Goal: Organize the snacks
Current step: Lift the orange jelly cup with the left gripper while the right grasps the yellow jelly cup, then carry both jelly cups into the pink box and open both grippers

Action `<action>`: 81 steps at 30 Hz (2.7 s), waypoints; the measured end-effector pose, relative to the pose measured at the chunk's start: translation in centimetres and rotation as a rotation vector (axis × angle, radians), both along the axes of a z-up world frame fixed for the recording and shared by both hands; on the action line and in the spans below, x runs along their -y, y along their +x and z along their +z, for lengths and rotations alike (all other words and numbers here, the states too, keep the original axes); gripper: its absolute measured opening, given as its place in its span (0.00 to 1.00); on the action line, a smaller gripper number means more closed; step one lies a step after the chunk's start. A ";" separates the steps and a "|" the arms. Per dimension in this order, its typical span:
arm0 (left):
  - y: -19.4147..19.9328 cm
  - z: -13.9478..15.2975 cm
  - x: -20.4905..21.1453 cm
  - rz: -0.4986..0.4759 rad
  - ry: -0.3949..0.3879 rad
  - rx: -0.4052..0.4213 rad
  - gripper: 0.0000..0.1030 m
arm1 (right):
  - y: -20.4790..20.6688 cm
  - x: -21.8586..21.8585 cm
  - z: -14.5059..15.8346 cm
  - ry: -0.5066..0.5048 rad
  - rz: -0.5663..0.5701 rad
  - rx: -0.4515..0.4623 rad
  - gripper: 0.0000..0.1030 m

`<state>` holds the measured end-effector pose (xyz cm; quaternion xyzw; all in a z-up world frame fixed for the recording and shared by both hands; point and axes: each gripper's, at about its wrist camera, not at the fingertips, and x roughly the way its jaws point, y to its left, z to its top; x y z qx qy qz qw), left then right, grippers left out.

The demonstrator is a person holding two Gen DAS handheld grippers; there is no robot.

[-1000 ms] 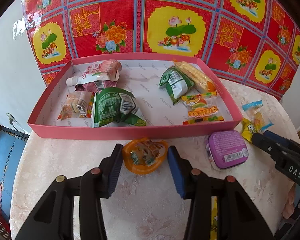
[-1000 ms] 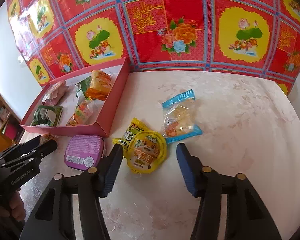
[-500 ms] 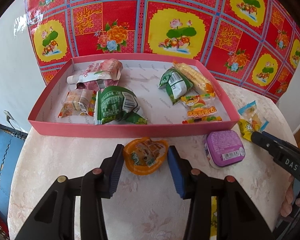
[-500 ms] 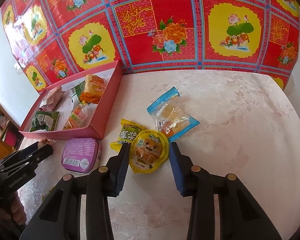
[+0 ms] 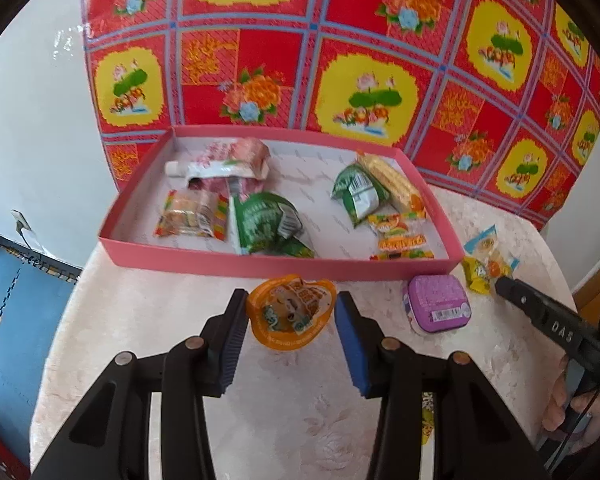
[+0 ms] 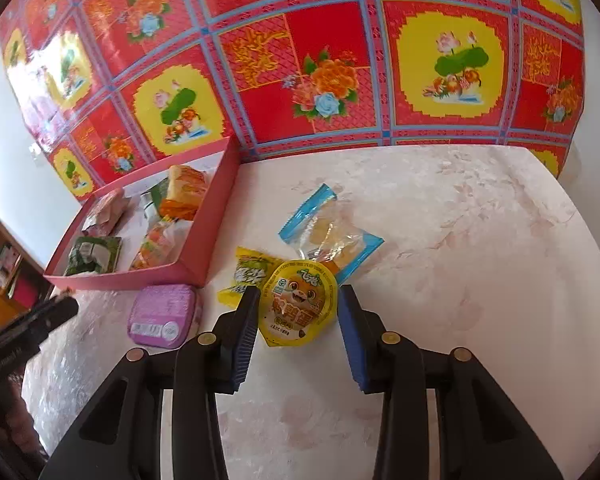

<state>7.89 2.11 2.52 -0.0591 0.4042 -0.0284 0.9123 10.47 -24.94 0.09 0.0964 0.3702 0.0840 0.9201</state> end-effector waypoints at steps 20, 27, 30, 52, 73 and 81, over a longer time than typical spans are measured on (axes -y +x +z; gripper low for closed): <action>2.1 3.9 -1.5 0.025 -0.013 0.069 0.45 | 0.8 -3.5 5.8 -0.019 0.124 0.089 0.39; 4.7 4.3 -1.3 0.011 -0.026 0.076 0.45 | 3.4 -4.9 6.2 -0.030 0.141 0.079 0.39; 6.2 4.0 -1.2 0.001 -0.034 0.070 0.45 | 4.6 -5.5 6.1 -0.037 0.142 0.064 0.39; 12.3 -0.5 -1.2 0.006 -0.073 -0.029 0.46 | 11.3 -9.0 4.7 -0.082 0.171 0.012 0.39; 11.3 0.1 -1.8 0.029 -0.072 -0.033 0.50 | 13.8 -12.0 3.9 -0.140 0.199 0.016 0.40; 9.7 1.6 -2.2 0.054 -0.061 -0.016 0.50 | 11.9 -10.7 5.5 -0.102 0.196 0.037 0.51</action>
